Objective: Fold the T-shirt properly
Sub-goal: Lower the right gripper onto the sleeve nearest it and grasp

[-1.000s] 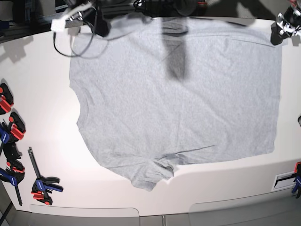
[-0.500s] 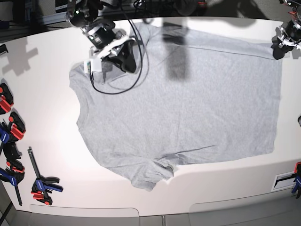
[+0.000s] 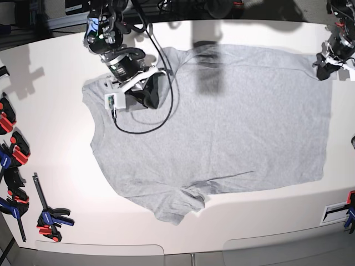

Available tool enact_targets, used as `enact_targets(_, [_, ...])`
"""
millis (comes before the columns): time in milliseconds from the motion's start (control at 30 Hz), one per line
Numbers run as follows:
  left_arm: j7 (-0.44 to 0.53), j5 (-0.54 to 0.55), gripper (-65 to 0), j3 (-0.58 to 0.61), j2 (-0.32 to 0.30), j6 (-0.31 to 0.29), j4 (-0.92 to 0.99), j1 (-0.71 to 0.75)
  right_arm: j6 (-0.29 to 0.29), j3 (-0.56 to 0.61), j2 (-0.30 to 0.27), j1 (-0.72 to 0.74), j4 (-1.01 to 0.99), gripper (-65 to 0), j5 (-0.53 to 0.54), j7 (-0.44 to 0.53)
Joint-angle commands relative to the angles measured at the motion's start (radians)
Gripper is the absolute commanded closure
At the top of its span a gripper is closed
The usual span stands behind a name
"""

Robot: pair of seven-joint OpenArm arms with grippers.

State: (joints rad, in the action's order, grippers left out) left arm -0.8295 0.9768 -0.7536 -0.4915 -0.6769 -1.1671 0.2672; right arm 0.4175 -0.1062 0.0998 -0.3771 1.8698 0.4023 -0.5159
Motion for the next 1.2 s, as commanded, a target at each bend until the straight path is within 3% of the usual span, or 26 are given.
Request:
enact_targets(0, [0.024, 0.014, 0.0, -0.007, -0.024, -0.003, -0.014, -0.005, -0.010, 0.002, 0.000, 0.009, 0.014, 0.0, 0.016, 0.029])
enact_targets(133, [0.027, -0.005, 0.0, -0.007, -0.024, -0.002, -0.014, -0.024, -0.058, 0.002, 0.000, 0.011, 0.014, 0.0, 0.015, 0.038])
enact_targets(300, [0.091, -0.071, 0.0, -0.007, -0.024, 0.087, -0.014, -0.038, -0.121, 0.002, 0.000, 0.011, 0.014, 0.0, -0.055, 0.069])
enact_targets(567, [0.100, -0.090, 0.0, -0.007, -0.025, 0.087, -0.014, -0.055, -0.214, 0.002, 0.000, 0.031, 0.014, 0.0, -0.105, 0.086])
enact_targets(867, [0.201, -0.086, 0.0, -0.007, -0.024, 0.086, -0.026, -0.057, -0.218, 0.002, 0.000, 0.051, 0.014, 0.0, -0.112, 0.090])
enact_targets(1167, [0.225, -0.098, 0.0, -0.007, -0.025, 0.085, -0.088, -0.072, -0.237, 0.002, 0.000, 0.069, 0.014, 0.0, -0.143, 0.094])
